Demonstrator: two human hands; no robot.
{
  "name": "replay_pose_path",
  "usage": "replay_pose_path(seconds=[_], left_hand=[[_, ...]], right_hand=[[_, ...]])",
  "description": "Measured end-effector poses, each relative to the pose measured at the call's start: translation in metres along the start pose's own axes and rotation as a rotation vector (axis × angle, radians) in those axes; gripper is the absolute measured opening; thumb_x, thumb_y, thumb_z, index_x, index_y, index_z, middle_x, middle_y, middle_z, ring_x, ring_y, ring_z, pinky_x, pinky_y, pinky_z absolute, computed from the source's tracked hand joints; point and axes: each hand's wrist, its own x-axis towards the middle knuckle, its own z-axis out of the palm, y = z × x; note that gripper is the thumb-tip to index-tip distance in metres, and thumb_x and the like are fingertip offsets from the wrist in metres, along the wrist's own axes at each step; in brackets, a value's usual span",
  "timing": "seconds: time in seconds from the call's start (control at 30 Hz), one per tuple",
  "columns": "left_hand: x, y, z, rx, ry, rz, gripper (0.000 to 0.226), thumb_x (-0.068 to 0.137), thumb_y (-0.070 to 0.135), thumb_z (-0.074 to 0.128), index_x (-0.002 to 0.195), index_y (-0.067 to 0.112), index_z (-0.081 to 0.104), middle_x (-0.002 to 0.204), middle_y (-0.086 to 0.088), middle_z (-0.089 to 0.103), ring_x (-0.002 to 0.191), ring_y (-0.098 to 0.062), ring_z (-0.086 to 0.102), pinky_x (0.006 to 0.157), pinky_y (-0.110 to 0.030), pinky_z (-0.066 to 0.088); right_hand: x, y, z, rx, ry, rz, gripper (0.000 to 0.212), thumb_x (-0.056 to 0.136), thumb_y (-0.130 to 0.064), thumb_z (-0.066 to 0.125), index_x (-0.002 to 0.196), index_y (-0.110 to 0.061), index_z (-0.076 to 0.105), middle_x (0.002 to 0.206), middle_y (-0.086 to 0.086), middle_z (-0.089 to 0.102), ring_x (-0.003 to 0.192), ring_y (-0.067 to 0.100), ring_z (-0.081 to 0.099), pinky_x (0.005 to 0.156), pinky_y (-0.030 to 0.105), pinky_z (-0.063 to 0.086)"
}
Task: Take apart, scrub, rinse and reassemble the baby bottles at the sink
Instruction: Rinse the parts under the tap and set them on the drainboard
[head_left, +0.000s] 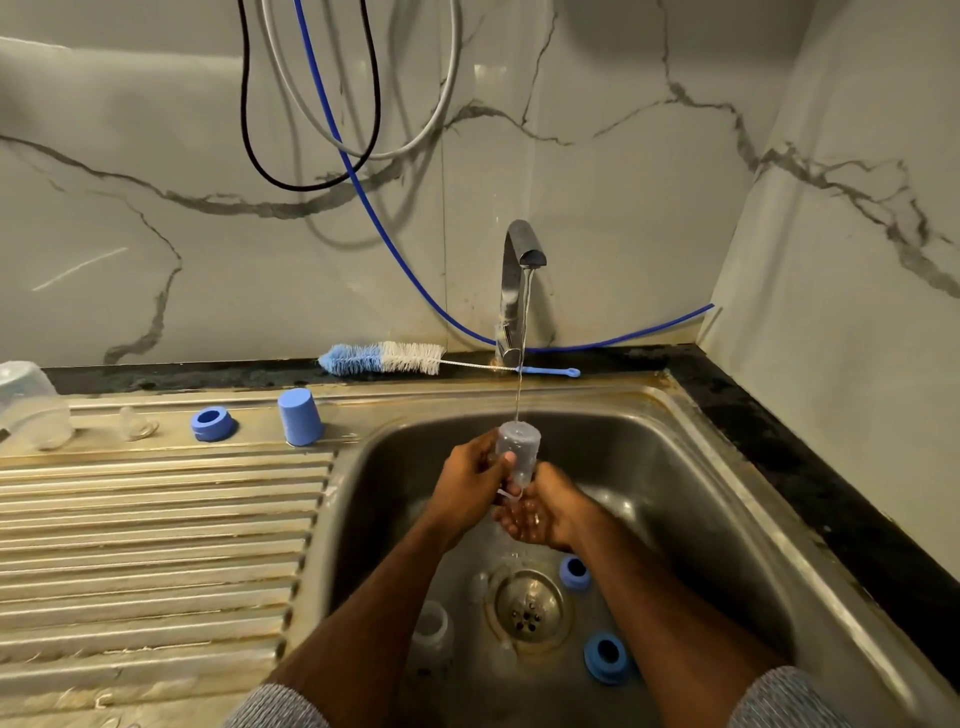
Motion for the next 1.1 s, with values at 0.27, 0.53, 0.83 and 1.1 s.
replay_pose_path(seconds=[0.27,0.53,0.83,1.1], left_hand=[[-0.003,-0.003,0.0,0.077,0.108,-0.074,0.041,0.093,0.048,0.067,0.125,0.023,0.059,0.112,-0.001,0.072,0.094,-0.013,0.073,0.076,-0.034,0.064],[-0.023,0.022,-0.021,0.608,0.364,-0.022,0.065,0.077,0.07,0.068,0.121,0.022,0.065,0.11,0.004,0.073,0.097,-0.011,0.069,0.088,-0.034,0.059],[-0.066,0.076,-0.074,0.647,0.191,0.007,0.055,0.089,0.052,0.072,0.132,0.019,0.061,0.121,-0.001,0.069,0.103,-0.01,0.063,0.077,-0.015,0.045],[-0.104,0.086,-0.167,0.63,0.345,-0.067,0.037,0.091,0.05,0.07,0.098,0.014,0.073,0.08,-0.002,0.075,0.068,-0.014,0.07,0.075,-0.043,0.062]], right_hand=[[-0.012,-0.005,-0.003,0.007,-0.049,-0.049,0.063,0.099,-0.06,0.042,0.114,-0.003,0.064,0.1,0.021,0.075,0.093,0.034,0.072,0.082,0.044,0.058],[-0.034,-0.002,0.017,-0.714,0.163,-0.393,0.039,0.106,-0.044,0.039,0.123,-0.015,0.06,0.098,0.014,0.069,0.078,0.027,0.072,0.058,0.034,0.06],[-0.067,-0.005,0.054,-1.072,0.089,-0.955,0.067,0.073,-0.047,0.085,0.131,-0.039,0.053,0.122,-0.017,0.06,0.113,0.007,0.056,0.092,0.027,0.049],[-0.083,-0.009,0.099,-1.047,0.198,-0.998,0.069,0.064,-0.053,0.087,0.123,-0.03,0.061,0.118,-0.009,0.063,0.104,0.013,0.06,0.089,0.038,0.054]])
